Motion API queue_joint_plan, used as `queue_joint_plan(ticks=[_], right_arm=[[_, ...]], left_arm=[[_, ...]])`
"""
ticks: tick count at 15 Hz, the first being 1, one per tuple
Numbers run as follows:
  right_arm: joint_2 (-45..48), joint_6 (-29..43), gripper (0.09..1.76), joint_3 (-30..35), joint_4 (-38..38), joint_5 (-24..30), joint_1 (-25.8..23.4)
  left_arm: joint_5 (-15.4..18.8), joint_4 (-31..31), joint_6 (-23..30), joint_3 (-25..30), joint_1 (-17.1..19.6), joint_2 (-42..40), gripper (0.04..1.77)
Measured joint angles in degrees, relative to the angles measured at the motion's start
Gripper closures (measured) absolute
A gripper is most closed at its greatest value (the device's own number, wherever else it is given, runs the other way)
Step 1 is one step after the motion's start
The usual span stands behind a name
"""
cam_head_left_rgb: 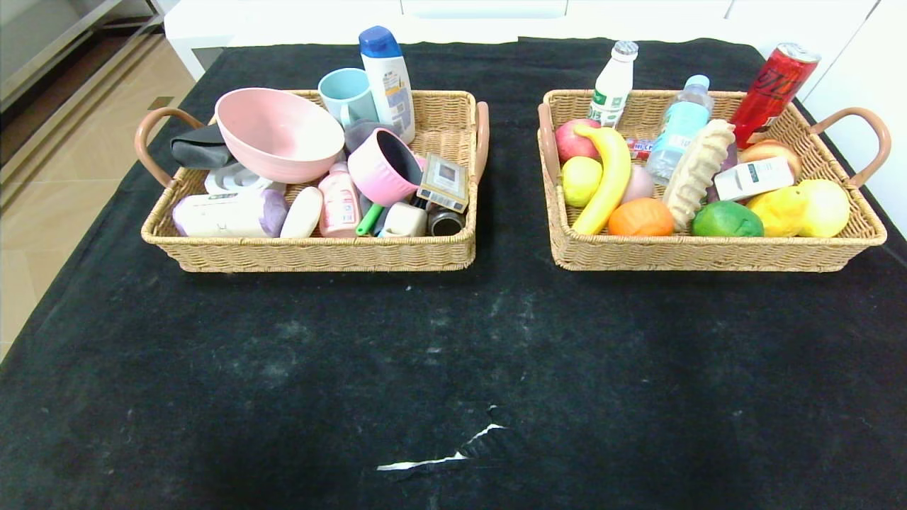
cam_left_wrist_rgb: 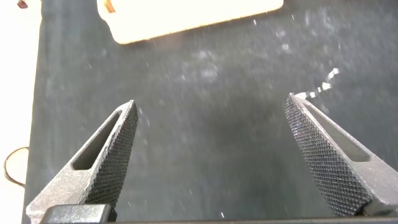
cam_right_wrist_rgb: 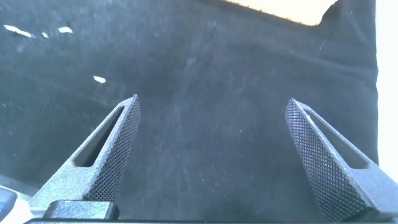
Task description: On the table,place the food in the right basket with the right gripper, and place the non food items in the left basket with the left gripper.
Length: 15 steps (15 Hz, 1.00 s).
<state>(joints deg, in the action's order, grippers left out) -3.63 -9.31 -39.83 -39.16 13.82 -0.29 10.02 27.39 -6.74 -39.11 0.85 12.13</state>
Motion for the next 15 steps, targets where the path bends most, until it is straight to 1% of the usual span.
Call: queue_joint_plan(ticks=[2,4,5,6,8,9,10,12,15], right_arm=[[2.0,-0.3,0.15,2.9,0.6,-0.2,0.0],[3.1,0.6,0.15,5.6,3.5,-1.1,0.0],[3.4,1.8,0.15,7.2,7.2,-1.4,0.0],[3.5,2.5,0.15,9.8,13.1,-1.6,0.0],[3.7,3.1,0.15,16.8,25.5,-3.6,0.0],[3.7,3.3,0.15,20.7,31.8,-5.1,0.0],[3.7,3.4,0.15,24.4,36.4,-6.2,0.0],[3.7,3.9,0.15,30.0,39.9,-7.6,0.0],[3.7,3.4,0.15,35.3,40.4,-7.9,0.0]], left_arm=[[0.2,0.7,-0.1,2.5,-0.1,-3.2,0.09],[0.2,0.0,-0.2,6.9,-0.5,-6.8,0.09],[-0.1,-1.6,0.1,9.7,-0.6,-8.5,0.09],[-0.6,-4.3,0.7,12.5,-0.6,-9.7,0.09],[-2.4,-13.7,3.2,18.2,-0.6,-11.1,0.09],[-3.2,-17.2,3.9,21.1,-0.6,-11.5,0.09],[-4.5,-20.1,4.2,23.8,-0.6,-11.8,0.09],[-7.2,-22.1,4.2,28.3,-0.6,-12.0,0.09],[-8.3,-23.4,3.9,32.6,-0.6,-12.1,0.09]])
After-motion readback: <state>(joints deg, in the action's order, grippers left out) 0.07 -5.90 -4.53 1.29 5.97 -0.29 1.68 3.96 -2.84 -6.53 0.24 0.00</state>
